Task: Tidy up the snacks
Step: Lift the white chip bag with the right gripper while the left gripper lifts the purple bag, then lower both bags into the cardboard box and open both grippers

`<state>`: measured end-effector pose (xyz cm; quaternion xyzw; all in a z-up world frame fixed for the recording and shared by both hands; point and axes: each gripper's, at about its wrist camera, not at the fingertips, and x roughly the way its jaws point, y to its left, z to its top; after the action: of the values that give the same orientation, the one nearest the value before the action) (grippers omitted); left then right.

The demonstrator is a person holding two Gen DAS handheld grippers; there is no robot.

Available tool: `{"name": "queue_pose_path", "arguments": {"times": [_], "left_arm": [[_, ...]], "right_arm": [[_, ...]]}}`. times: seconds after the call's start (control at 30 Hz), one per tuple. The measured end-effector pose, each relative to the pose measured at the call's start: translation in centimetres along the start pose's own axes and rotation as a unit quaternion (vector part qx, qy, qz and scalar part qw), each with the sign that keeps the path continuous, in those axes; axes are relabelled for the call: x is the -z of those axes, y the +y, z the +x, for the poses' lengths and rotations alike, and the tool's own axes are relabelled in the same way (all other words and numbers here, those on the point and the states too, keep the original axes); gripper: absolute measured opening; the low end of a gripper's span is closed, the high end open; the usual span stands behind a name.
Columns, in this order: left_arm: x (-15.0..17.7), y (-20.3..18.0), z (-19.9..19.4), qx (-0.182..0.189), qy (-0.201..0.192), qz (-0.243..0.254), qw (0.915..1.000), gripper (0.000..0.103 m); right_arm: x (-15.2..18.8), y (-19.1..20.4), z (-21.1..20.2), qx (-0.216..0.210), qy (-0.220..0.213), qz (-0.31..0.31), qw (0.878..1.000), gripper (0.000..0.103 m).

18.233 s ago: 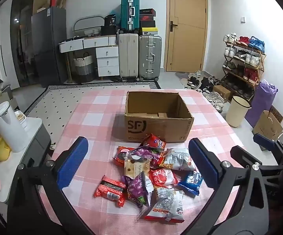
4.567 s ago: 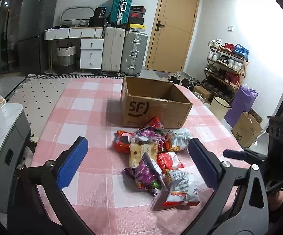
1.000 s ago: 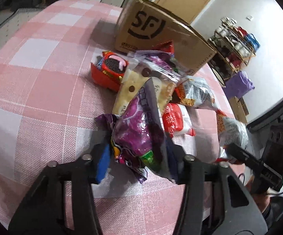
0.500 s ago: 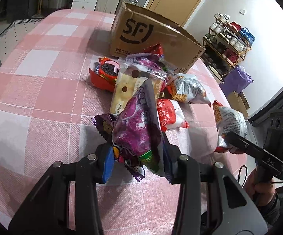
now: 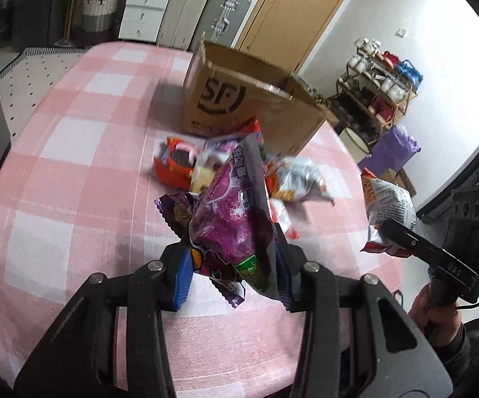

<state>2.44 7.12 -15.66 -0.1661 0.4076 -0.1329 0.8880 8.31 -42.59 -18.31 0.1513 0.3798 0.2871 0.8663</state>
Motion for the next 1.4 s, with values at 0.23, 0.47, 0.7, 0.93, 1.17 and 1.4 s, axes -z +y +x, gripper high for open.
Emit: {"name": "queue_pose_path", "arguments": {"times": [0.23,0.47,0.7,0.93,1.17,1.4], "left_arm": [[-2.8,-1.6,-2.2,0.015,-0.023,0.011,0.9996,0.038],[-7.1,-3.2,-4.4,0.041,-0.051,0.025,0.9976,0.038],[-11.8,-5.3,-5.1,0.048,-0.062,0.054,0.9955,0.039],[-16.8,-7.3,-3.4,0.049,-0.066,0.069,0.9942,0.039],[-21.6,-8.0,-0.1,0.052,-0.06,0.064,0.9948,0.039],[-26.2,-7.8,4.1,0.051,-0.042,0.063,0.9958,0.039]], "right_arm": [[-2.8,1.8,-1.4,-0.012,-0.025,-0.029,0.999,0.041],[-6.4,3.2,-2.5,-0.025,-0.056,-0.05,0.997,0.041],[-10.6,4.2,-2.3,-0.036,-0.084,-0.074,0.993,0.041],[-15.0,4.7,-0.3,-0.041,-0.083,-0.094,0.991,0.041],[-19.2,4.7,2.2,-0.036,-0.081,-0.106,0.99,0.041],[-22.5,5.0,5.3,-0.024,-0.068,-0.125,0.99,0.041]]}}
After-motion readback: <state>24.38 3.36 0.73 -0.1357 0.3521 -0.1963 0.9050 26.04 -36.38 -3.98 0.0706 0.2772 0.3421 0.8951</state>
